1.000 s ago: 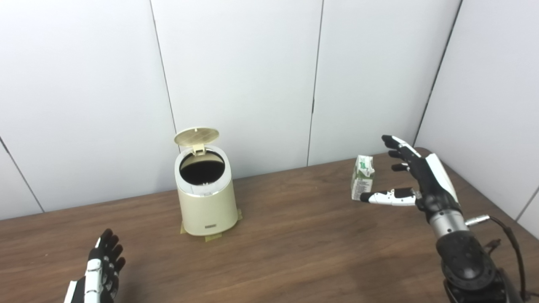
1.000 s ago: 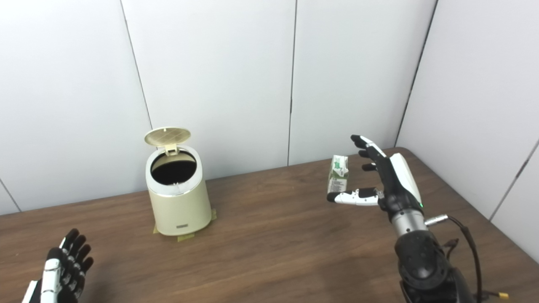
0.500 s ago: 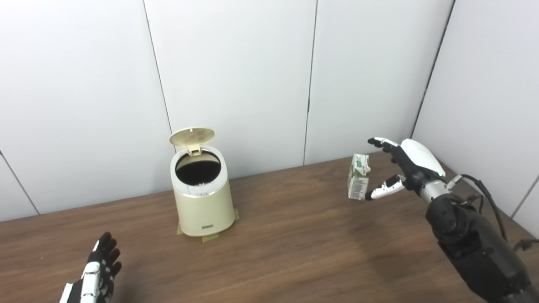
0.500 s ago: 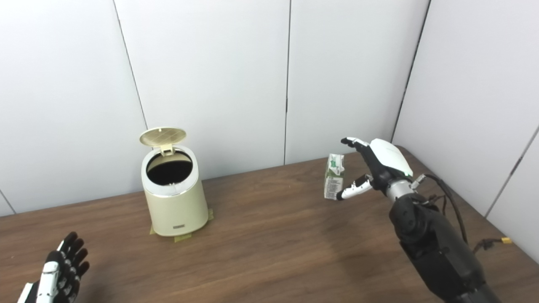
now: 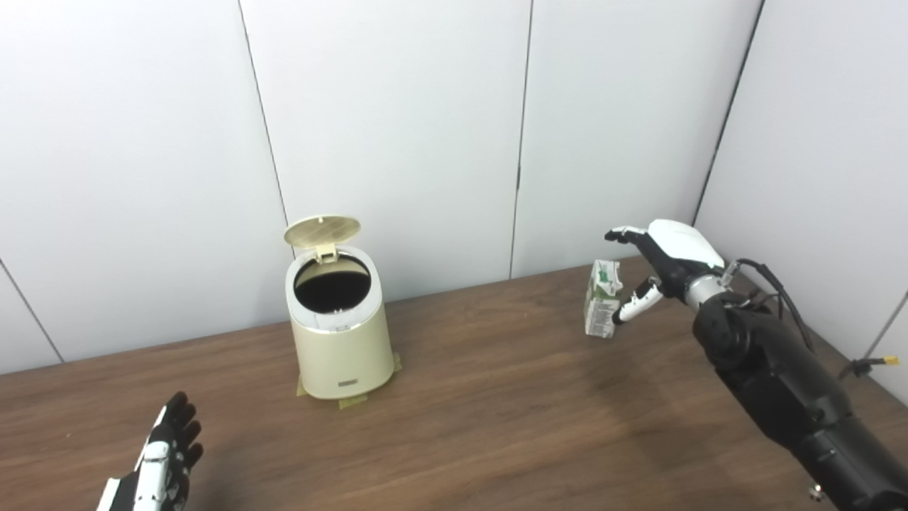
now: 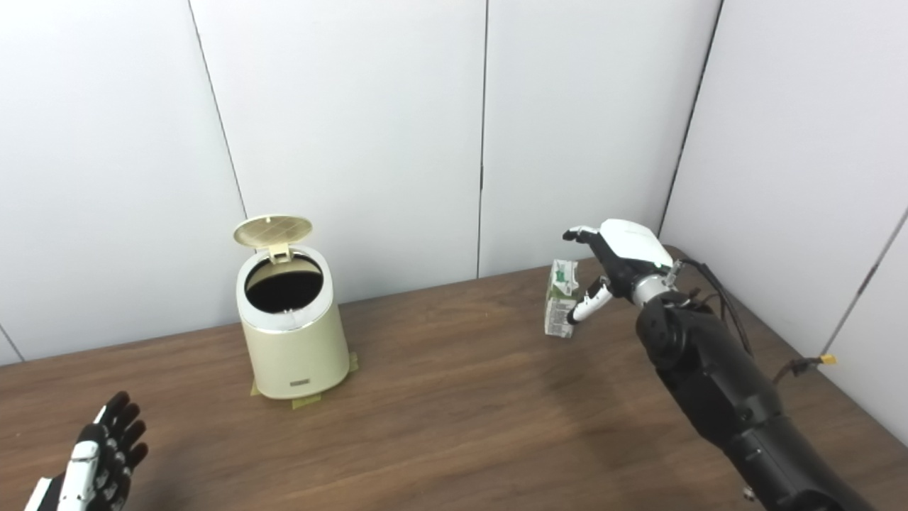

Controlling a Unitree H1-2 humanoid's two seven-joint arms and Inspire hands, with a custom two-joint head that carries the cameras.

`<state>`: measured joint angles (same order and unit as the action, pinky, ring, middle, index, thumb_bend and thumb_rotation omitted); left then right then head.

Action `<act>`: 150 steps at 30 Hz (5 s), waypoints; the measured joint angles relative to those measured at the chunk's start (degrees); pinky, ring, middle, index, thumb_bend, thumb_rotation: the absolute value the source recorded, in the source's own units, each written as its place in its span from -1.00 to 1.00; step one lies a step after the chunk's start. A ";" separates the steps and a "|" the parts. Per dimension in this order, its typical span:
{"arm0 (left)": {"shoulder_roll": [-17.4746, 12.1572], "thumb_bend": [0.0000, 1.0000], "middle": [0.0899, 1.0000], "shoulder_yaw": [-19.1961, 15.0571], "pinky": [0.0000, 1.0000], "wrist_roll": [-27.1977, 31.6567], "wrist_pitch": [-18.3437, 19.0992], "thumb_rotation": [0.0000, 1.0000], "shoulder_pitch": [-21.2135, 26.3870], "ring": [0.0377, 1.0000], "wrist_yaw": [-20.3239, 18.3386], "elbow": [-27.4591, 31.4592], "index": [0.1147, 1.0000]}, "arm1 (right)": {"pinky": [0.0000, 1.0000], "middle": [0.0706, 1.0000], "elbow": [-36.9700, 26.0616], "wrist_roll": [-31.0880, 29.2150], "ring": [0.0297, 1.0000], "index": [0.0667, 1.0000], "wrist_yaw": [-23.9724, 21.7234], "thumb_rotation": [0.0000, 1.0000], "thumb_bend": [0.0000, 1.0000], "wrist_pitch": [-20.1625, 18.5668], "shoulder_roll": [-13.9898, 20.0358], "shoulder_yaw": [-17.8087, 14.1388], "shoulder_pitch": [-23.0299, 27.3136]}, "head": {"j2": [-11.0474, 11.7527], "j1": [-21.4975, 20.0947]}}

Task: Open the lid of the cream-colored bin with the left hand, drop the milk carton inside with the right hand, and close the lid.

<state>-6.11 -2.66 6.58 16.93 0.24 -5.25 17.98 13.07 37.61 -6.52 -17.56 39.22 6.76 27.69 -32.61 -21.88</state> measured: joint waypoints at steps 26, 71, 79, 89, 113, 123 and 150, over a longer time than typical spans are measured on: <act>-0.04 -0.42 1.00 1.07 1.00 -0.41 2.14 0.77 -1.03 1.00 -1.40 2.16 1.00 | 0.37 0.61 6.08 0.21 0.57 0.55 -0.55 -0.85 0.79 -1.10 -2.91 1.87 2.22 | -2.28 1.84; -3.10 -0.37 1.00 6.85 1.00 -6.49 5.02 0.19 -2.47 1.00 -3.78 3.48 1.00 | -0.24 -0.06 6.51 1.86 -0.28 -0.03 13.69 -1.00 0.03 4.77 -6.38 1.56 0.22 | -0.44 5.53; -2.17 -0.32 1.00 7.39 1.00 -7.44 4.98 0.25 -2.48 1.00 -3.64 3.24 1.00 | -0.29 -0.09 -3.90 2.29 -0.28 -0.03 15.63 -1.00 0.03 7.32 -6.38 0.38 -1.27 | -0.09 8.70; 0.10 -0.20 0.98 7.91 1.00 -7.71 1.68 0.24 -2.67 1.00 -2.59 0.55 1.00 | -0.31 -0.07 -14.45 3.90 -0.29 0.02 15.33 -1.00 0.02 9.08 -12.50 0.45 -1.86 | 0.26 14.94; 4.39 0.01 0.99 8.10 1.00 -9.58 -1.48 0.41 -2.75 1.00 1.33 -1.82 1.00 | -0.37 -0.05 -14.53 6.19 -0.30 -0.02 16.64 -1.00 0.03 12.59 -31.72 4.08 8.76 | 2.64 20.47; 8.12 0.07 0.98 7.98 1.00 -11.64 -2.11 0.59 -2.91 1.00 5.45 -2.23 1.00 | -0.34 -0.06 -8.81 5.69 -0.29 0.00 18.05 -1.00 0.02 13.44 -34.07 4.45 11.94 | 2.72 22.85; 11.20 0.06 0.96 8.32 1.00 -12.14 -3.94 0.55 -3.13 1.00 7.65 -2.20 1.00 | -0.32 -0.07 11.79 4.16 -0.29 0.00 24.79 -1.00 0.03 18.54 -35.49 7.06 14.64 | 2.37 26.81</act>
<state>5.09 5.66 -5.56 12.99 -2.88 2.40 15.78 24.85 41.77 18.27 0.97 3.73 13.83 42.33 -30.23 4.92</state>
